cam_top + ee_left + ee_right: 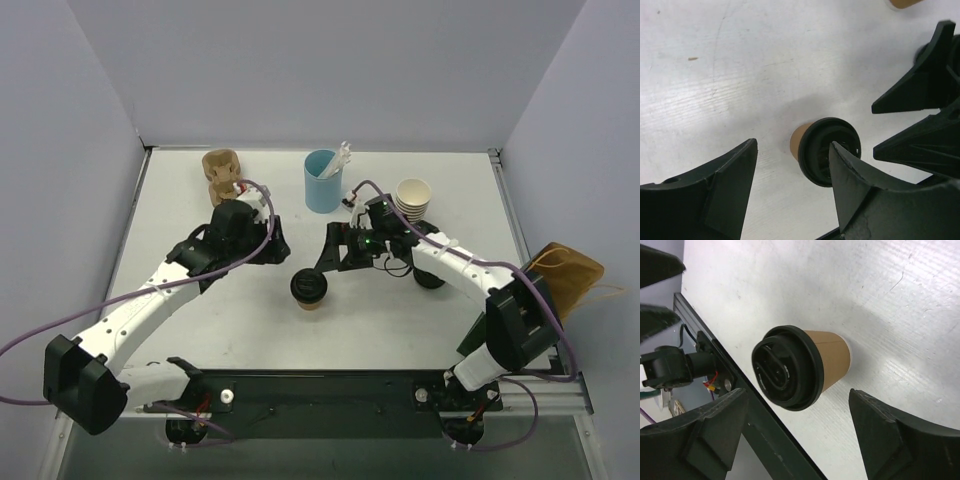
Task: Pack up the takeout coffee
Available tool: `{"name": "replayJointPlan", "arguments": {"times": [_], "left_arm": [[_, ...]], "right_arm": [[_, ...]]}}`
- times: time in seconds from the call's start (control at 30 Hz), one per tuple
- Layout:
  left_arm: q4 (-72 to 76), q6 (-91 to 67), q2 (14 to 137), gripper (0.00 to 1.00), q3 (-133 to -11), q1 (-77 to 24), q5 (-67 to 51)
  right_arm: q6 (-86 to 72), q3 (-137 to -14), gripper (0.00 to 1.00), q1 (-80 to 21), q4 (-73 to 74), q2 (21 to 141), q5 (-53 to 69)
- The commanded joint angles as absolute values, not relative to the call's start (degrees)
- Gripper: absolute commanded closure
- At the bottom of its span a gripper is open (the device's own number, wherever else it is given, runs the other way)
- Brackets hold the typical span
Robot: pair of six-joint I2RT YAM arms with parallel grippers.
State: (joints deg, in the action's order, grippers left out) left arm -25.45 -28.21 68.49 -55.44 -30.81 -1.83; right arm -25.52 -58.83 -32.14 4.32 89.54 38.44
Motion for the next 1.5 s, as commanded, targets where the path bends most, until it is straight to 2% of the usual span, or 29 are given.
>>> {"name": "replayJointPlan", "arguments": {"times": [0.0,0.07,0.17,0.37,0.93,1.1,1.23,1.3,1.47], "left_arm": [[-29.35,-20.22,69.78,0.26,-60.64,-36.72,1.21],[-31.28,-19.86,70.92,0.2,-61.78,-41.29,6.13],[-34.97,-19.6,74.7,0.2,-65.03,-46.03,12.72],[-35.42,-21.09,80.32,0.2,-65.3,-50.88,15.98],[-31.91,-22.59,86.83,0.24,-64.95,-52.82,17.05],[-30.59,-22.68,87.36,0.3,-65.04,-52.91,18.1],[-30.59,-23.11,87.98,0.32,-66.18,-52.82,18.72],[-31.29,-23.47,87.72,0.31,-67.23,-52.82,19.24],[-34.44,-24.61,83.5,0.2,-70.13,-51.16,20.74]], "right_arm": [[-24.7,-61.08,0.14,-30.94,8.61,82.98,35.78],[-23.74,-60.56,0.13,-30.94,10.63,80.25,32.97],[-22.42,-59.59,0.12,-31.03,13.09,77.0,29.81],[-19.78,-56.96,0.12,-30.85,16.7,69.97,23.56],[-19.69,-55.2,0.12,-30.59,17.31,63.28,21.71],[-20.04,-55.37,0.13,-30.5,17.4,62.14,21.36],[-20.13,-55.37,0.13,-30.5,17.49,61.7,20.74],[-19.6,-55.2,0.13,-30.5,17.58,61.7,21.0],[-18.63,-55.02,0.12,-31.72,17.67,62.13,19.16]]}}
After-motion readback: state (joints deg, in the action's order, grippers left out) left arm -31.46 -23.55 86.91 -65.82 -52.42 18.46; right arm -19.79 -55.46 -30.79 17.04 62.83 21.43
